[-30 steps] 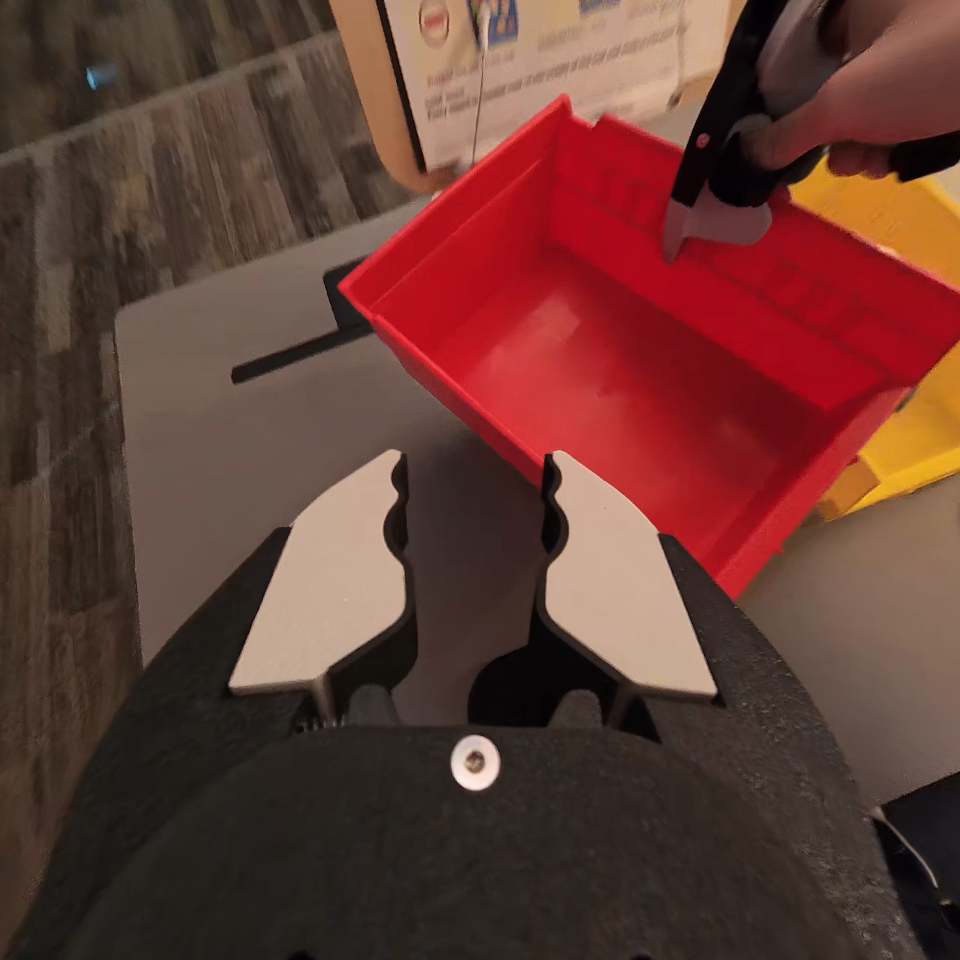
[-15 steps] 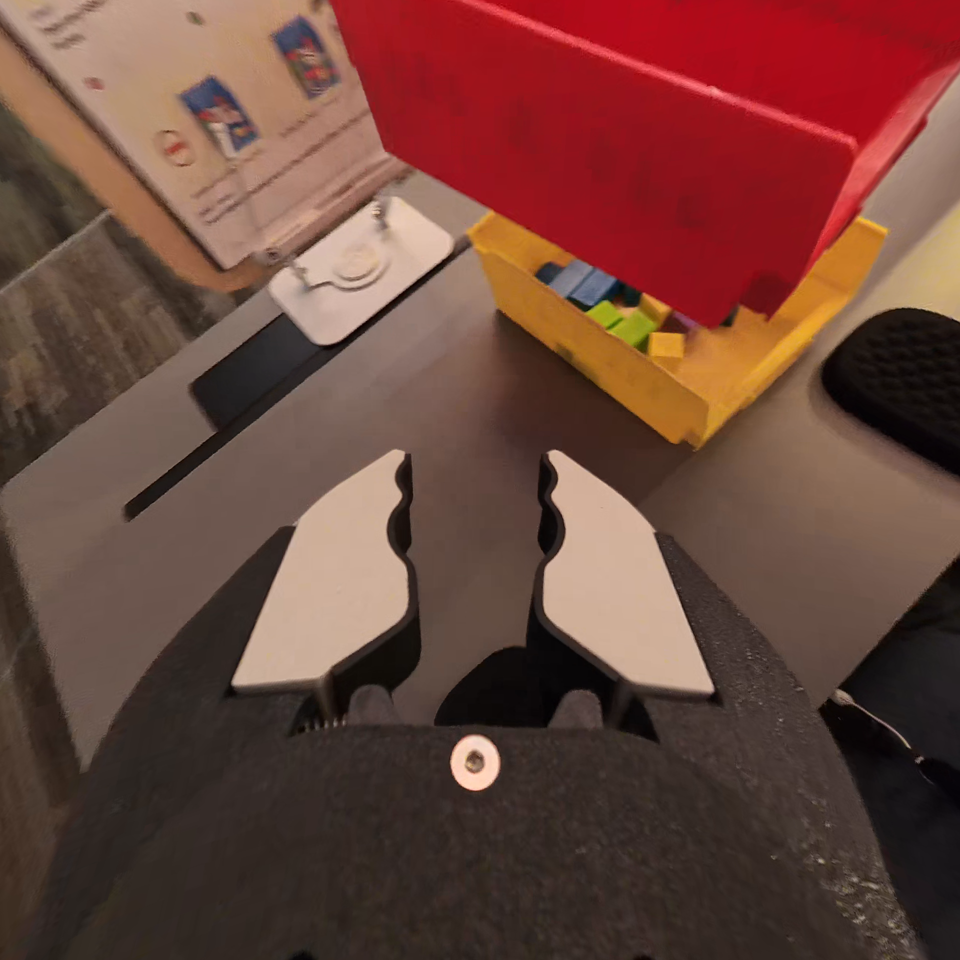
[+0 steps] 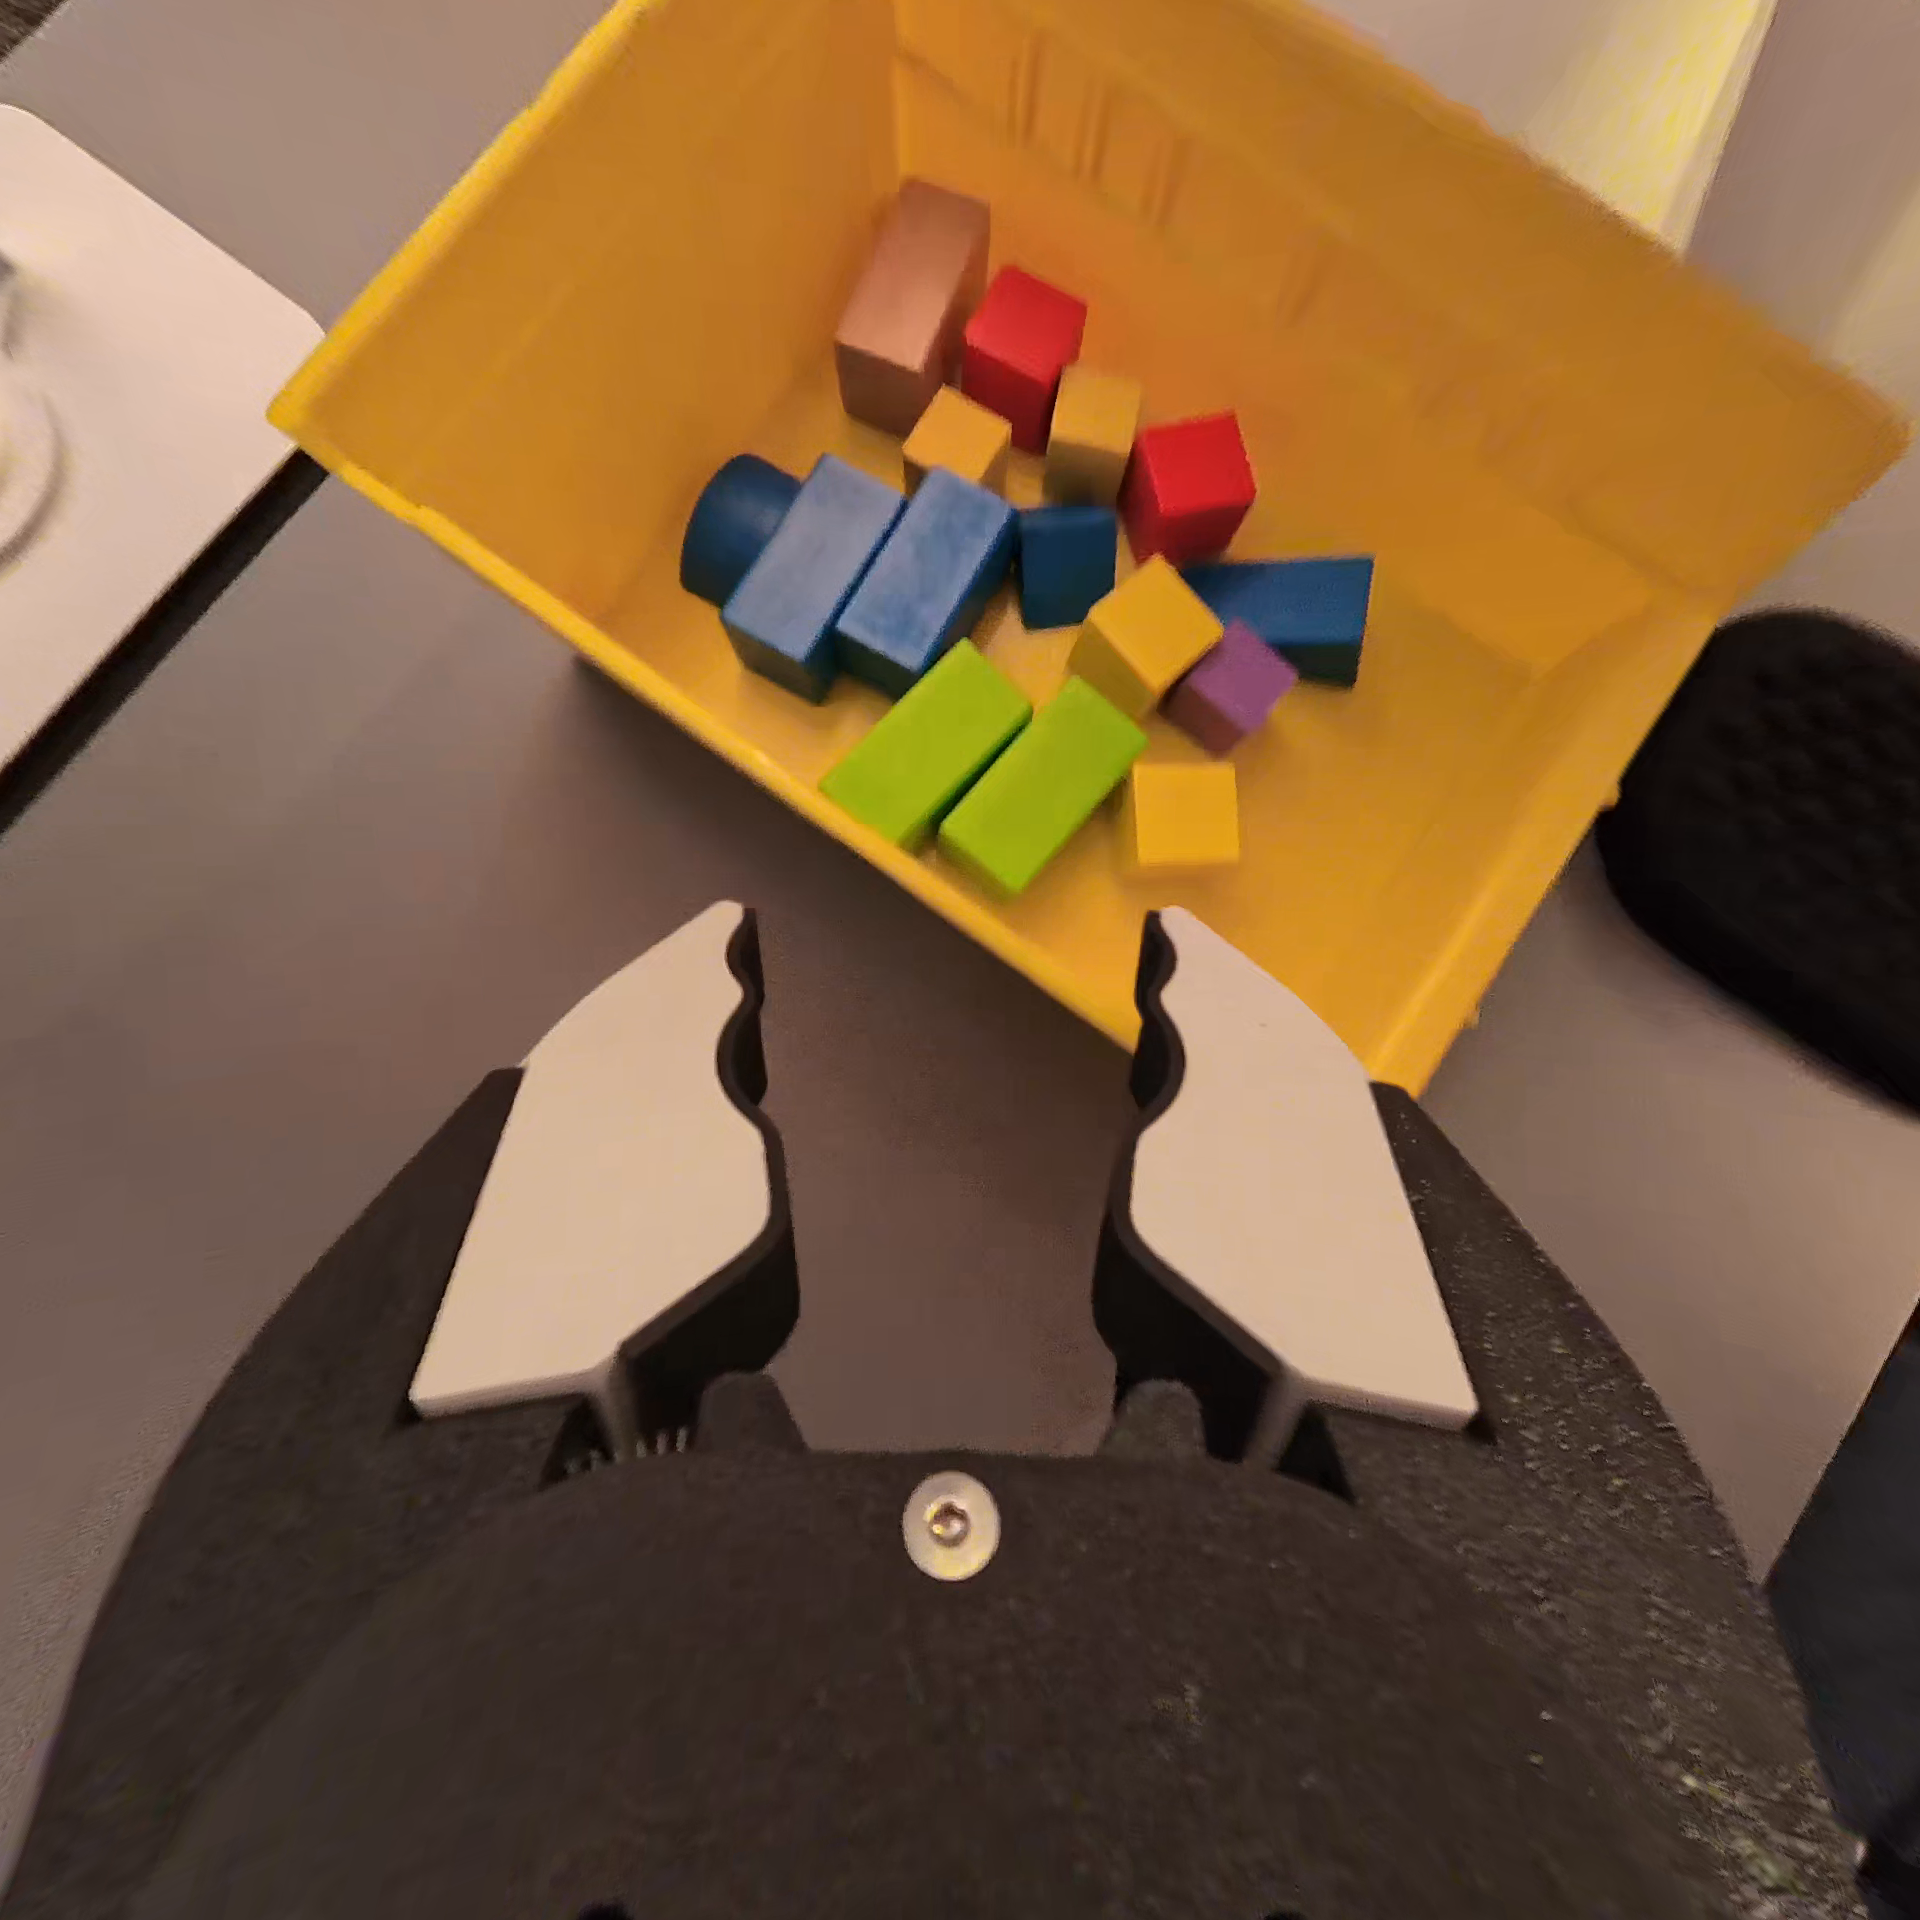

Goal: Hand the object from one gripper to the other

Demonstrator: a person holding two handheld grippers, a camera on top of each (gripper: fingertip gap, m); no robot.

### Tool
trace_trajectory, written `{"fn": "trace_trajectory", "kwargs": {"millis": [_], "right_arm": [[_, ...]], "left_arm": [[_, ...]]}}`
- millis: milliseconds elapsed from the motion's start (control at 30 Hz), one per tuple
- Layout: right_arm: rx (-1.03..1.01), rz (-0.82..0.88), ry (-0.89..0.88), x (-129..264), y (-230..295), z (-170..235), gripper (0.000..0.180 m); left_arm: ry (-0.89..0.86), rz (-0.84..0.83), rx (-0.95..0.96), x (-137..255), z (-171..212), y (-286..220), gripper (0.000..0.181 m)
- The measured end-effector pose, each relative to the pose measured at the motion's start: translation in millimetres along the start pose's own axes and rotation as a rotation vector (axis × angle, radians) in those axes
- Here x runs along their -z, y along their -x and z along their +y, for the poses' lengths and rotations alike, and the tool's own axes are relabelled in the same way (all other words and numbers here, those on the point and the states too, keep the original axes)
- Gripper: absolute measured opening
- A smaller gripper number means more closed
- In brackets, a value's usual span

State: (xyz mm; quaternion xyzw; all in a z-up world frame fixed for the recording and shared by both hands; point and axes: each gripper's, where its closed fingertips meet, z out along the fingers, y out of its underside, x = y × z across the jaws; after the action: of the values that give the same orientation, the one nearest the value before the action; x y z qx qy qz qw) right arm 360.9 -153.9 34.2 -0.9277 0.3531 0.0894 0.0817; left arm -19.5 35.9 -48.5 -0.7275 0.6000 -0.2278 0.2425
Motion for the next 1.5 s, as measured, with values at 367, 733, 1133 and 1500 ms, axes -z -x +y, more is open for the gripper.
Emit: {"fn": "trace_trajectory", "kwargs": {"millis": [367,733,1133,1500], "right_arm": [[-0.005,-0.069,0.073,-77,-59,-1,0.008],[0.007,-0.094,0.098,-101,-62,-3,0.008],[0.079,-0.157,0.126,-142,-24,-2,0.009],[0.119,-0.173,0.102,-172,27,-4,0.01]], "left_arm": [[0.247,0.03,0.114,-33,-13,24,0.038],[0.66,0.015,0.027,-43,13,26,0.028],[0.612,0.066,0.201,-22,36,71,0.009],[0.446,0.053,0.461,34,96,155,0.005]]}}
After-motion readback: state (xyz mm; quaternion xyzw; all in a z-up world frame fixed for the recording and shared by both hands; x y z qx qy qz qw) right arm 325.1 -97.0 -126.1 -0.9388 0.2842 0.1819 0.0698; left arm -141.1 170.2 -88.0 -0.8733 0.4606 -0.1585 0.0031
